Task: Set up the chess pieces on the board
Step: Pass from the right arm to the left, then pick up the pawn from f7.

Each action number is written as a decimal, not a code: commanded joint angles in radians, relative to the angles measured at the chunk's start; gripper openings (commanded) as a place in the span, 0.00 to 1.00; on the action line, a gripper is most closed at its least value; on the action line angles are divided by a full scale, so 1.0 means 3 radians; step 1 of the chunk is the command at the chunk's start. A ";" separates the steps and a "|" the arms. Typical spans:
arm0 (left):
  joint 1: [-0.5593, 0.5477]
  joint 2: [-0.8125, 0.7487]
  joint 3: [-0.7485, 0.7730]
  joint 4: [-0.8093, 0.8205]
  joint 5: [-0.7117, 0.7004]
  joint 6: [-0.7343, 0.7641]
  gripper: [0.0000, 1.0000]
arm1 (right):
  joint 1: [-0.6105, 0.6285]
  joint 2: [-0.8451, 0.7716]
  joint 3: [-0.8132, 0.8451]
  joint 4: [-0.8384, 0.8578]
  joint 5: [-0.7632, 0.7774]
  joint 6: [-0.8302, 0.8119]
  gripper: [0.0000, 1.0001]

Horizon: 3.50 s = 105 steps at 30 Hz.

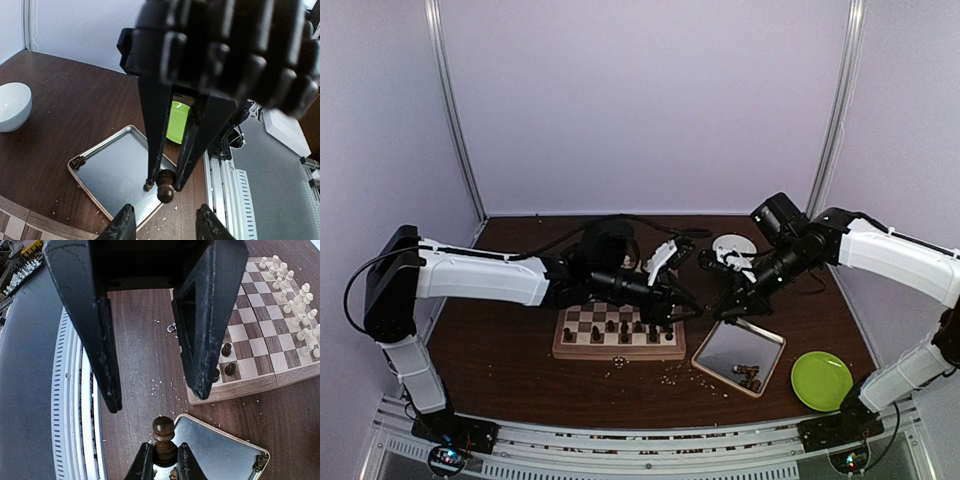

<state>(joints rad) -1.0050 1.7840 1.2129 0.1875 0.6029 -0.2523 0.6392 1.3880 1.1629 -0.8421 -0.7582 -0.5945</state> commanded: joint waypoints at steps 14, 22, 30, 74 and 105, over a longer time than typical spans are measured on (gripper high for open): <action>0.0011 0.0220 0.0237 0.0348 0.0220 -0.0236 0.32 | 0.0020 0.0074 0.0133 -0.0024 -0.0180 0.0059 0.13; 0.0011 0.0238 0.0251 0.0341 0.0206 -0.0248 0.27 | 0.0018 0.0060 0.0135 -0.0017 -0.0219 0.0084 0.13; 0.0011 0.0256 0.0257 0.0334 0.0286 -0.0259 0.15 | 0.0017 0.0048 0.0123 0.0012 -0.0226 0.0114 0.13; 0.0881 -0.0165 0.0365 -0.3214 -0.1609 0.1223 0.03 | -0.0320 0.0094 -0.0733 0.0246 0.0730 -0.0024 0.39; 0.0752 0.0325 0.0531 -0.3085 -0.1601 0.1135 0.08 | -0.0323 0.0149 -0.0724 0.0189 0.0717 -0.0093 0.39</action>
<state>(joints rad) -0.7780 1.8694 1.3453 -0.7609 0.1196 0.0982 0.5488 1.4250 0.9249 -0.7719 -0.5518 -0.6071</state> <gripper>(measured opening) 0.078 0.386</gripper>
